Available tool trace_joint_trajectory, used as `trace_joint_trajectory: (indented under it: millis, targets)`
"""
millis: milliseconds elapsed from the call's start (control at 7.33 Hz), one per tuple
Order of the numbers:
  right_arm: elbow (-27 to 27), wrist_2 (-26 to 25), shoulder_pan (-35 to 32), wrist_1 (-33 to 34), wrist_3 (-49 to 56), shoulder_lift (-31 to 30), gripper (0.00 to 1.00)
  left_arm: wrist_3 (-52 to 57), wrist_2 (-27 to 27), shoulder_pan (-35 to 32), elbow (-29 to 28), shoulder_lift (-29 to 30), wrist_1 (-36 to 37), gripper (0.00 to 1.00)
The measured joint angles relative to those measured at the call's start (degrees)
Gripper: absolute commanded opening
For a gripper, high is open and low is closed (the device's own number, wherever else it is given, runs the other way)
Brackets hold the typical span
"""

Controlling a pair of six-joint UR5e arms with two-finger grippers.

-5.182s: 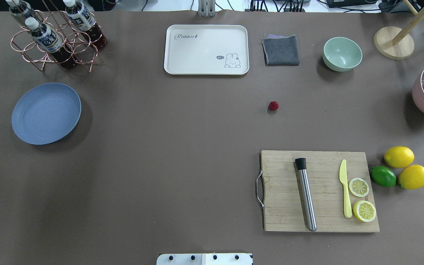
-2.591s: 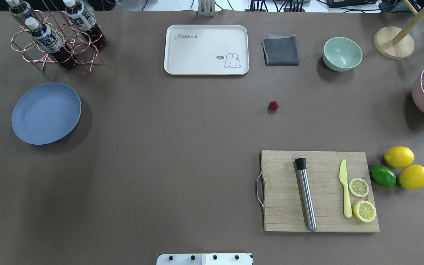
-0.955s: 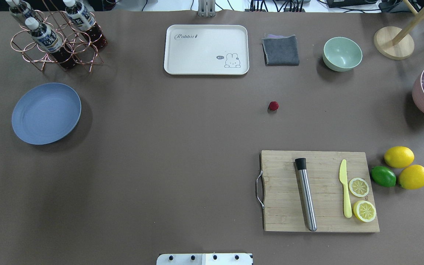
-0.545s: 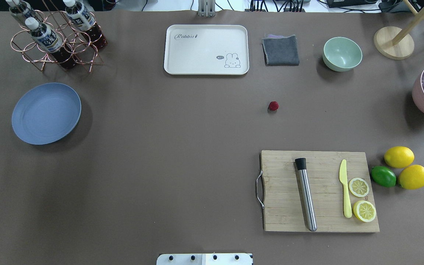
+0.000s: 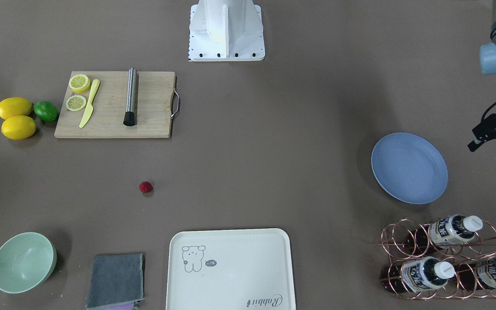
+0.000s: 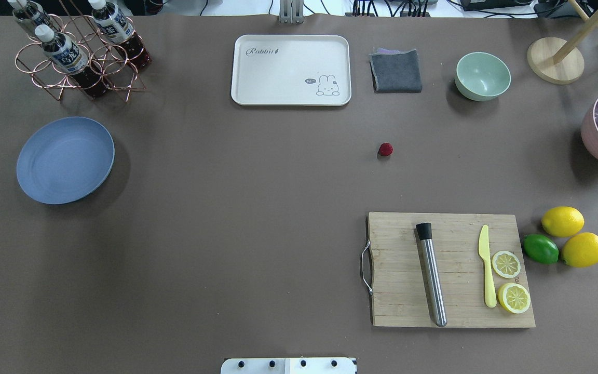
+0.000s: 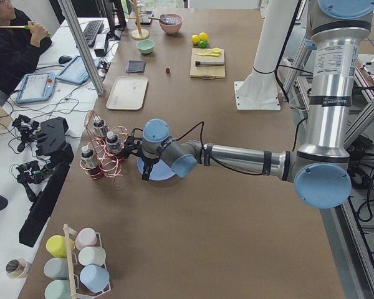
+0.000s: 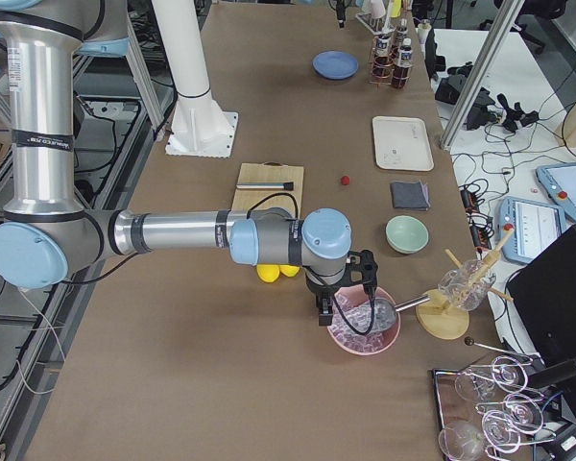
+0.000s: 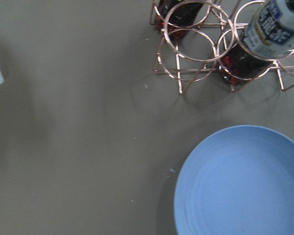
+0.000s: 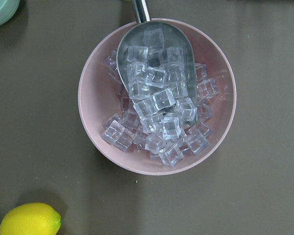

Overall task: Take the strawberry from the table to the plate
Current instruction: 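Move the left gripper toward the blue plate while the right gripper advances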

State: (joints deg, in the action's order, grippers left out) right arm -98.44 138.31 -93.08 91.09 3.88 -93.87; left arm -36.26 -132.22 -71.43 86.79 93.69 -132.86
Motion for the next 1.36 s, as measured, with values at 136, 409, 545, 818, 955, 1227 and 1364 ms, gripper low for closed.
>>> trace_joint_trajectory:
  millis: [136, 409, 545, 818, 955, 1227, 1364]
  targets:
    - [0.15, 1.41, 0.05, -2.56, -0.32, -0.83, 1.00, -2.27, 0.21, 1.86, -4.43, 1.22, -5.84, 0.98]
    - [-0.08, 3.93, 2.04, -5.42, -4.25, -0.02, 1.00, -4.18, 4.14, 5.81, -8.31, 2.13, -11.12, 0.97]
    - [-0.19, 4.31, 4.27, -7.71, -8.99, 0.89, 1.00, -4.41, 5.58, 7.28, -8.74, 2.13, -11.75, 0.97]
    - [-0.08, 4.43, 9.58, -15.53, -20.57, 1.63, 1.00, -4.46, 6.35, 8.22, -9.07, 1.78, -12.06, 0.90]
    - [-0.08, 4.43, 11.93, -19.22, -25.55, 1.65, 1.00, -4.42, 6.44, 8.31, -9.60, 1.61, -12.45, 0.86]
    - [-0.15, 4.08, 15.80, -24.04, -31.97, 1.73, 1.00, -4.41, 6.47, 8.38, -11.73, 1.59, -14.55, 0.71]
    - [-0.15, 3.95, 17.02, -25.03, -33.14, 1.86, 1.00, -4.41, 6.48, 8.40, -12.51, 1.63, -15.14, 0.67]
